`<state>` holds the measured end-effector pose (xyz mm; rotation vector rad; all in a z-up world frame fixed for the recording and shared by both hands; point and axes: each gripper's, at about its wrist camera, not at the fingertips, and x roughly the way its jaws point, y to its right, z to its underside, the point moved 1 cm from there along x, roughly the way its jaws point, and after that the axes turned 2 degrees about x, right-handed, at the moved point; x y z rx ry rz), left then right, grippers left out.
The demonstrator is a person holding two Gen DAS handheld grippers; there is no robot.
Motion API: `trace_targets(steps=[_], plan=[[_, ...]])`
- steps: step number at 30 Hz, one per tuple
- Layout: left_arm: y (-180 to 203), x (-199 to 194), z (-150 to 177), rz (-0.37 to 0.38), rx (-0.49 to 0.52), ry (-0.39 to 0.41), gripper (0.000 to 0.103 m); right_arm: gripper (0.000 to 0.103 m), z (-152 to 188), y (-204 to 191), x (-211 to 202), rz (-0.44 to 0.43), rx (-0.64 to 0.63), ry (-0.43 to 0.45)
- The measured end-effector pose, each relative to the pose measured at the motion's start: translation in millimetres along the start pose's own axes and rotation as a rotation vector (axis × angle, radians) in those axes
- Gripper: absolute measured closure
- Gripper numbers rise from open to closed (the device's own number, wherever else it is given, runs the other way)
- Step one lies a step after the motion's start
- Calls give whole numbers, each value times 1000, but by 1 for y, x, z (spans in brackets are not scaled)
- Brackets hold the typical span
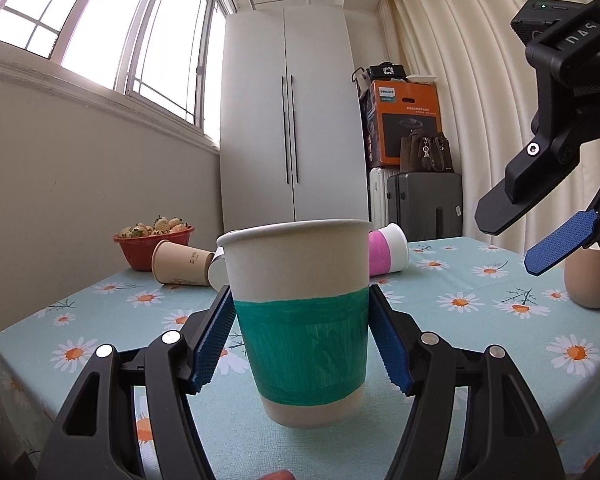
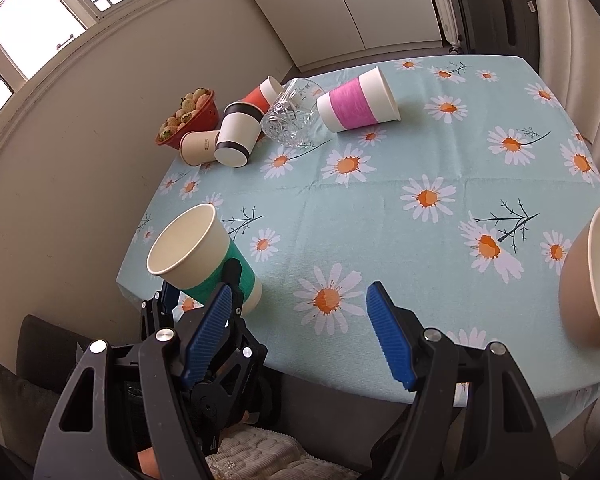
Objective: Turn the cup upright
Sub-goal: 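Carry the teal-banded cup with the left gripper and lower it onto the table, then open the left gripper and pull it back from the upright cup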
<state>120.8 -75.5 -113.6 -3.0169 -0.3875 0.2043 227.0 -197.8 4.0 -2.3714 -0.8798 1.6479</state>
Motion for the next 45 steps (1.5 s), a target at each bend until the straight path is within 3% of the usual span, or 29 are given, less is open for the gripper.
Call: trace_targets(steps=[7,11,14,27,33,45], plan=[[2,5,4,1,1,-15,36,33,5,0,4,15,-7,-19],[0,6,5,16,-20,-27,25,33,8,0,6,16,-3,-26],[-1,5,4,30,-27,-30,24,33,10,0,5,14,0,-25],[-7,-9,-21,68,-58,-10,15,33,16,-5,-21,7,-2,18],[-16,-37,-45,106,-52,7,14,30,21,-12,-40,-3,-3,55],[-66,-85,-88,228,-114,-77,9,30,44,-31,-61,17,-3,104]])
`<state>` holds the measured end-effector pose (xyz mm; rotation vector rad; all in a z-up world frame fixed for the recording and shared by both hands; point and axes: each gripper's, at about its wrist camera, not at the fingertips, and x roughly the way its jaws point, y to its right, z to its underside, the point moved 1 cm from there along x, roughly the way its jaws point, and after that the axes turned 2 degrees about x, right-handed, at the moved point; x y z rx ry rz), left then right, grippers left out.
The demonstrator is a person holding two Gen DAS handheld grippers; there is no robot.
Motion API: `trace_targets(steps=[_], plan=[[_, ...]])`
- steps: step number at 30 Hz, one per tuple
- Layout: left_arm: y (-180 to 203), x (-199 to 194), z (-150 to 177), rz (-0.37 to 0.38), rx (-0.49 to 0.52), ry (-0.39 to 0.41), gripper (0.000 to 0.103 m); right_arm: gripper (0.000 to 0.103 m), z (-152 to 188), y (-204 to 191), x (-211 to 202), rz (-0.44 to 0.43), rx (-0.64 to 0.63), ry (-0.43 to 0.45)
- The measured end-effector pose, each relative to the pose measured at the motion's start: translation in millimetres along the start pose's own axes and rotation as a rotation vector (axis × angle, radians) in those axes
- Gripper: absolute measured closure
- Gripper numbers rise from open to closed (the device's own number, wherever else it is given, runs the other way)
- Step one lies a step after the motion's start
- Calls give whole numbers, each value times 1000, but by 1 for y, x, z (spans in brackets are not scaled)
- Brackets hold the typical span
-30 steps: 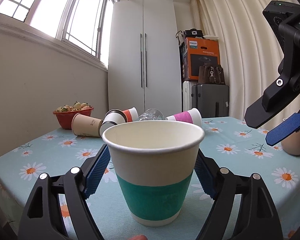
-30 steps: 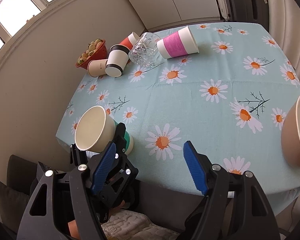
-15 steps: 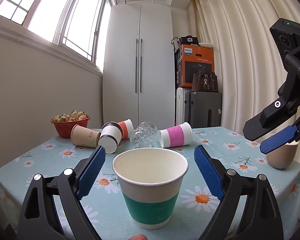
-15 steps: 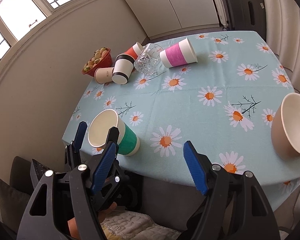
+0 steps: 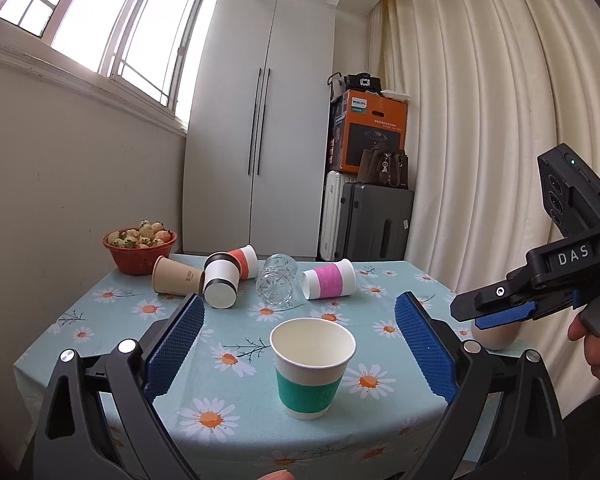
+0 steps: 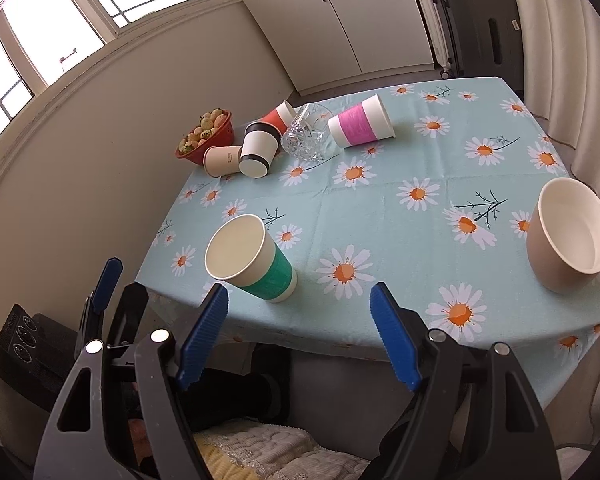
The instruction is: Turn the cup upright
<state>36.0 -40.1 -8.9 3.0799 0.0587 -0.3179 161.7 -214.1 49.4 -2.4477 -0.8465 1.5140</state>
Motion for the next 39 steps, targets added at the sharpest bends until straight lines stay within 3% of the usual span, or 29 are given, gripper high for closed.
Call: trace_targets(steps=[8,18,34,39], plan=[[-16,-32,-22,44,19,-29,9,25,22,-17,-1,61,-64,22],[-33,-59,-27,87,48,-100,9,18,39,-30,-7,91,-119,72],[-41,-55,-7,114,67,-231,9,17,61,-48,-10,177,-266,132],[-42,-53,-2,102,59,-269,9,13,68,-45,-13,175,-255,147]])
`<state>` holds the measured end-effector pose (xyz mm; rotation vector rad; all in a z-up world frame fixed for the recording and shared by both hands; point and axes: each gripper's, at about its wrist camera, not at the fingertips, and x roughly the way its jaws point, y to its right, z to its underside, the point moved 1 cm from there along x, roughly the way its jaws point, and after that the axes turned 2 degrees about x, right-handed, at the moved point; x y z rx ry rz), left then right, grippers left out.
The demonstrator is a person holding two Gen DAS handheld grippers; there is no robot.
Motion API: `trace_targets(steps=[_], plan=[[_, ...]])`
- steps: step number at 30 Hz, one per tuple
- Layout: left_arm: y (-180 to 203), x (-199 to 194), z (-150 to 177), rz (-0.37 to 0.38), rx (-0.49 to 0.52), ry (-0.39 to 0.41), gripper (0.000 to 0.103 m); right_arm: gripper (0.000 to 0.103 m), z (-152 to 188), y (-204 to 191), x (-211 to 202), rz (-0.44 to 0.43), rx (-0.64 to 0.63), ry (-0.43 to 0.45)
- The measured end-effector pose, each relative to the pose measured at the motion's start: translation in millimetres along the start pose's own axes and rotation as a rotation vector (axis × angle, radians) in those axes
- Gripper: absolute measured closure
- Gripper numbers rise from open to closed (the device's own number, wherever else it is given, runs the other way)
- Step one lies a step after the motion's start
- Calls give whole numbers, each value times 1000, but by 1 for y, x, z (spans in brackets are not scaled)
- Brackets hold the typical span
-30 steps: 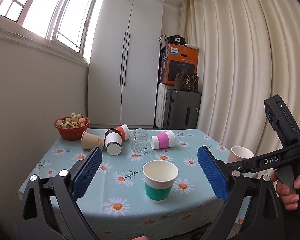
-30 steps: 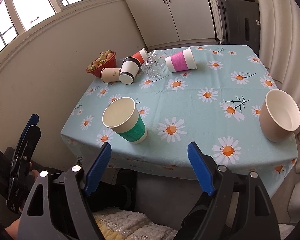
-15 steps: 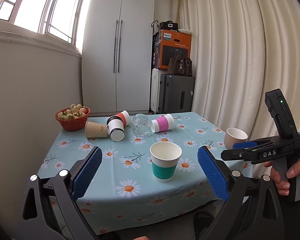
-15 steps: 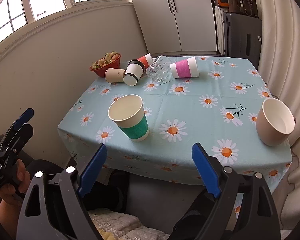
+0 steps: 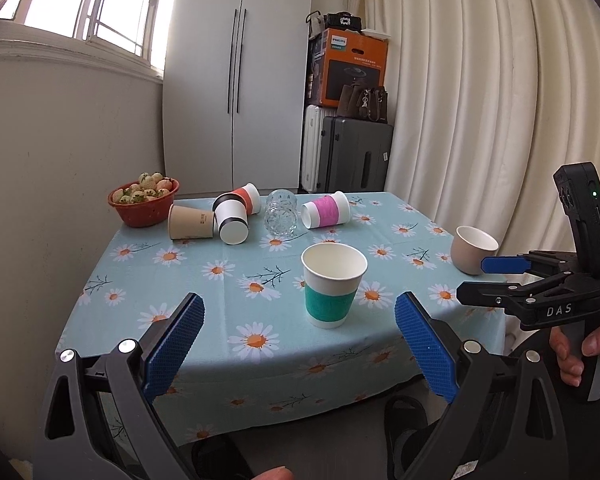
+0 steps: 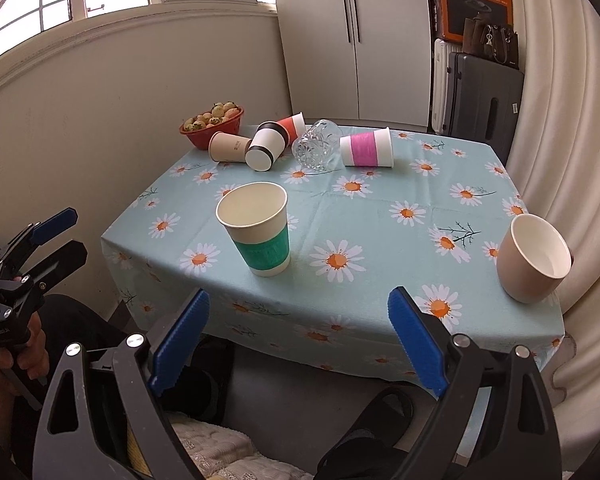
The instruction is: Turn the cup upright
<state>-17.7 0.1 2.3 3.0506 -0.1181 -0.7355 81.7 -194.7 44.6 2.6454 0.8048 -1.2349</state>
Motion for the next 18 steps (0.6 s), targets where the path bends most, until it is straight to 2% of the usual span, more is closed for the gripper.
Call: trace_targets(steps=[8,18], plan=[[0,-1,3,-6,-10,-13,9,13,0,13,-9,-18,69,38],[-1,4,4,7,-16,-38,9,13,1,8,-12,-10,44,54]])
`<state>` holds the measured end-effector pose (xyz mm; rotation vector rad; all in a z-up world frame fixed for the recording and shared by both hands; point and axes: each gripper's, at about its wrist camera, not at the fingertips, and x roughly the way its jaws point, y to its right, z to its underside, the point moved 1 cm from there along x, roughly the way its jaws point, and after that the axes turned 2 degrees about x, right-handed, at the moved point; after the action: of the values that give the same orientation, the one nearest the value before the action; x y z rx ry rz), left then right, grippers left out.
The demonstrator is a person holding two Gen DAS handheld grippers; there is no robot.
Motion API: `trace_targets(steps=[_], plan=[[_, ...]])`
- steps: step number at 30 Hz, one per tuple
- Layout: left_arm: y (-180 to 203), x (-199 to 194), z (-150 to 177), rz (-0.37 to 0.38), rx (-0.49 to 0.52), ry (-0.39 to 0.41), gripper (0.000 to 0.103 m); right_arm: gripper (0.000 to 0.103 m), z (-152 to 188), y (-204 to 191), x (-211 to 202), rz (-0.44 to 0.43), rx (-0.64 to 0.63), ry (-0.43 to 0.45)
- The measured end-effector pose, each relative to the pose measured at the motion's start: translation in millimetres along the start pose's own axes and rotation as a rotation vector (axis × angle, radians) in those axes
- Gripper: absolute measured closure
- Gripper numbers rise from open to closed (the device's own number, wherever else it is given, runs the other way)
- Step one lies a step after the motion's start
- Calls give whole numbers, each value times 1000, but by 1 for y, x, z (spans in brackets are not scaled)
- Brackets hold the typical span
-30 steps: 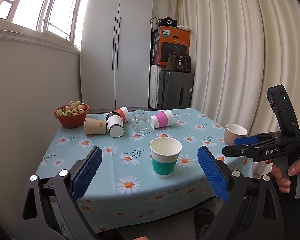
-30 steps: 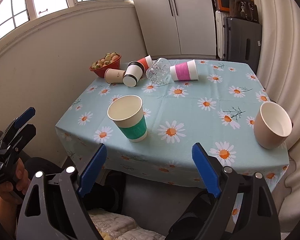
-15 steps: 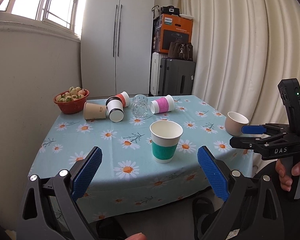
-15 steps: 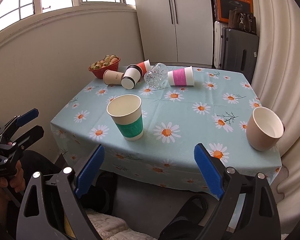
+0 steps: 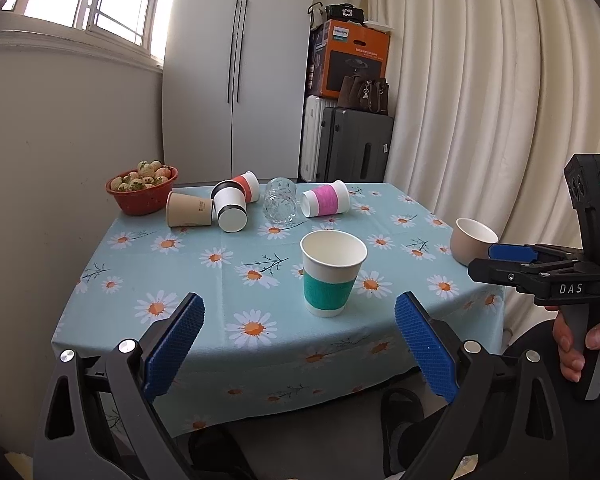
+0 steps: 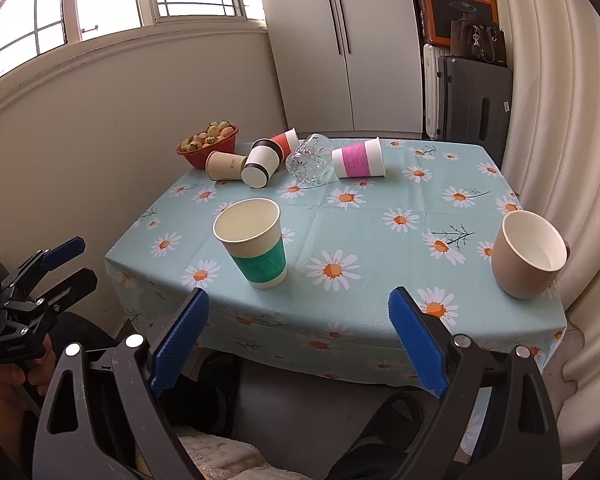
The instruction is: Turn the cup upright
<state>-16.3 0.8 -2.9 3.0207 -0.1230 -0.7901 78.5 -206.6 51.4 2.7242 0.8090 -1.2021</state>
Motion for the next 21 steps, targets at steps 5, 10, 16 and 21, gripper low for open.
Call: trace_targets(steps=[5,10,16,21], plan=[[-1,3,0,-3,-4,-17,9,13,1,-3,0,8,-15,5],[2,5,2,0,4,-28,9,13,1,-6,2,13,-31,1],[2,7,2,2,7,-35,9,12,1,-7,2,17,-39,5],[4,8,2,3,9,-40,9,11,1,-8,3,20,-39,5]])
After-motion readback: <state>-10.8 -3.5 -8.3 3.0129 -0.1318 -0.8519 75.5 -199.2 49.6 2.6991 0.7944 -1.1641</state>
